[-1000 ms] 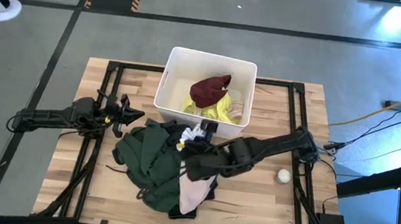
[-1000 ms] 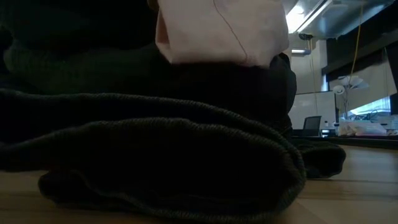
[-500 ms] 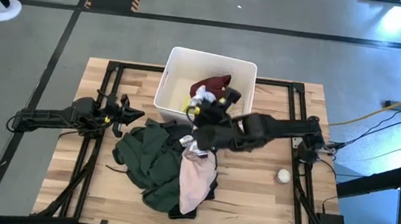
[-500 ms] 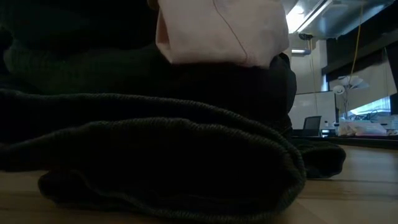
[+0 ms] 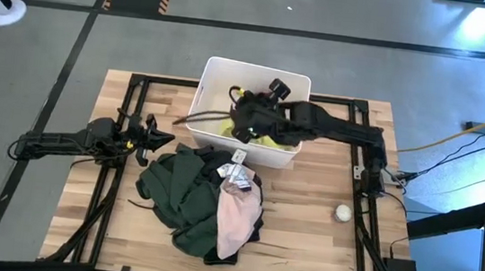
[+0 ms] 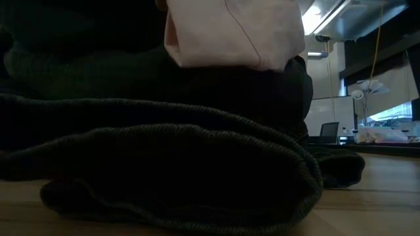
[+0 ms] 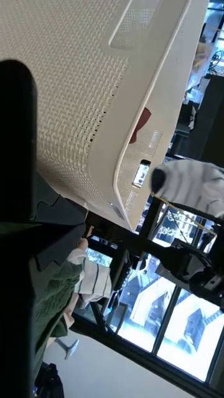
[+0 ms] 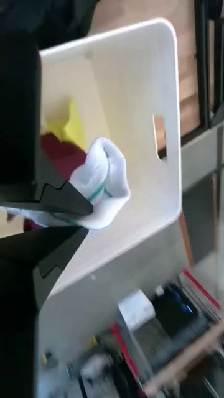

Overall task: Sort clothes
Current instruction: Put the top white stripe sock into the white bin, then put the white stripe sock into the white bin, then put the pink underwear into the white bin

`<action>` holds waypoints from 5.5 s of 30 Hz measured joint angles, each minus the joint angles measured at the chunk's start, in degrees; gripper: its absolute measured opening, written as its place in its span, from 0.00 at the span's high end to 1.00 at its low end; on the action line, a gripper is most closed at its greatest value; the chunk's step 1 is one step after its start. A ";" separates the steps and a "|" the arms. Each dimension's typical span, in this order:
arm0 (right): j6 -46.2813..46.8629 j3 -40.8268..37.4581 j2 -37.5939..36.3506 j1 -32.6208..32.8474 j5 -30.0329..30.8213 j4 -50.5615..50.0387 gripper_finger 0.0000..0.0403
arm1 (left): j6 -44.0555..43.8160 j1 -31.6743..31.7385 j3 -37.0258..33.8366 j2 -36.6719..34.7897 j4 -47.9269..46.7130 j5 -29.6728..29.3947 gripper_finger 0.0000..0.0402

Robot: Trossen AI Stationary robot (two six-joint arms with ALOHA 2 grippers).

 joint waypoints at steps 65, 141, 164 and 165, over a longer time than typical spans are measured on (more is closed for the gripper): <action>10.36 -0.59 6.16 13.47 -10.30 -11.86 0.90 | -0.76 -0.02 0.00 0.00 -0.21 0.05 1.00; 19.18 -0.66 14.69 23.04 -14.75 -3.95 0.44 | -2.40 -0.02 -0.01 0.00 0.79 0.03 1.00; 20.41 -0.66 12.43 22.95 -11.98 -6.97 0.98 | -2.56 -0.02 -0.02 0.00 0.81 0.02 1.00; 20.49 -0.64 11.64 22.96 -10.99 -6.95 0.98 | -2.56 -0.02 -0.01 0.00 0.83 0.02 1.00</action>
